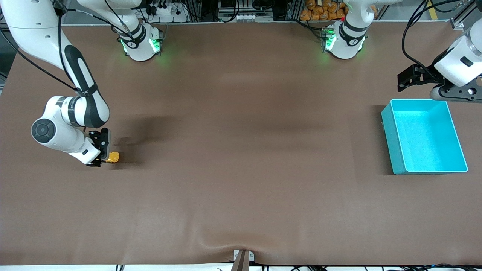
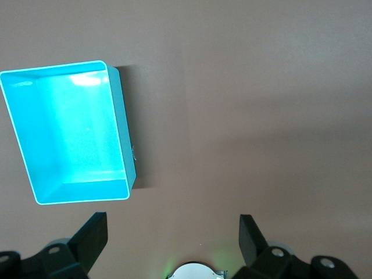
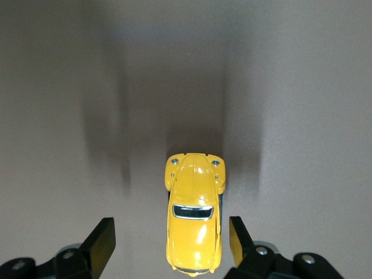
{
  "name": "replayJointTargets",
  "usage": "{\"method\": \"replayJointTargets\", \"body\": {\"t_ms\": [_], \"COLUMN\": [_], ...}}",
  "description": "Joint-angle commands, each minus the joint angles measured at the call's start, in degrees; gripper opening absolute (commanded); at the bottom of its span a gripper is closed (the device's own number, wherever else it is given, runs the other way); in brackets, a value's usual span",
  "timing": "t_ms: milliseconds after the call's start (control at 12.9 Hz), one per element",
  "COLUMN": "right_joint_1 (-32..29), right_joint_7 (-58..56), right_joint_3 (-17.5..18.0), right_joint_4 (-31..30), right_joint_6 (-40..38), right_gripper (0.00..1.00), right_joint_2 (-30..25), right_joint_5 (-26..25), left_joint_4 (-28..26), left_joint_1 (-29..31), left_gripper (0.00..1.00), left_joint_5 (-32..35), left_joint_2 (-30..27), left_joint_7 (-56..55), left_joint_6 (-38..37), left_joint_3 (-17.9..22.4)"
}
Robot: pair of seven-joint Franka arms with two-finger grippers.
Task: Wind and store yellow beetle car
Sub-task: 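Close the right gripper on the yellow car's body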
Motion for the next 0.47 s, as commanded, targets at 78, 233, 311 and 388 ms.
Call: {"method": "replayJointTargets", "body": {"t_ms": [78, 233, 311, 388], "right_joint_1": [-0.2, -0.1, -0.2, -0.2], "right_joint_7": [3.7, 3.8, 3.8, 3.8], "right_joint_3": [0.4, 0.4, 0.4, 0.4], "right_joint_4": [-1.5, -1.5, -1.5, -1.5], "right_joint_6": [1.9, 2.7, 3.1, 3.3], "right_gripper": [0.87, 0.87, 0.87, 0.87], "right_joint_2": [-0.3, -0.1, 0.3, 0.3], "right_joint_5": [0.7, 0.7, 0.7, 0.7], "left_joint_4": [-0.1, -0.1, -0.1, -0.1], "left_joint_1": [-0.3, -0.3, -0.3, -0.3], "left_gripper": [1.0, 1.0, 1.0, 1.0], "left_joint_5": [-0.2, -0.2, -0.3, -0.3], "left_joint_2": [-0.4, -0.3, -0.3, -0.2], "left_joint_7": [-0.1, -0.1, -0.1, -0.1], "left_joint_6": [-0.5, -0.5, -0.4, -0.3], "left_joint_3": [0.2, 0.2, 0.2, 0.2]}}
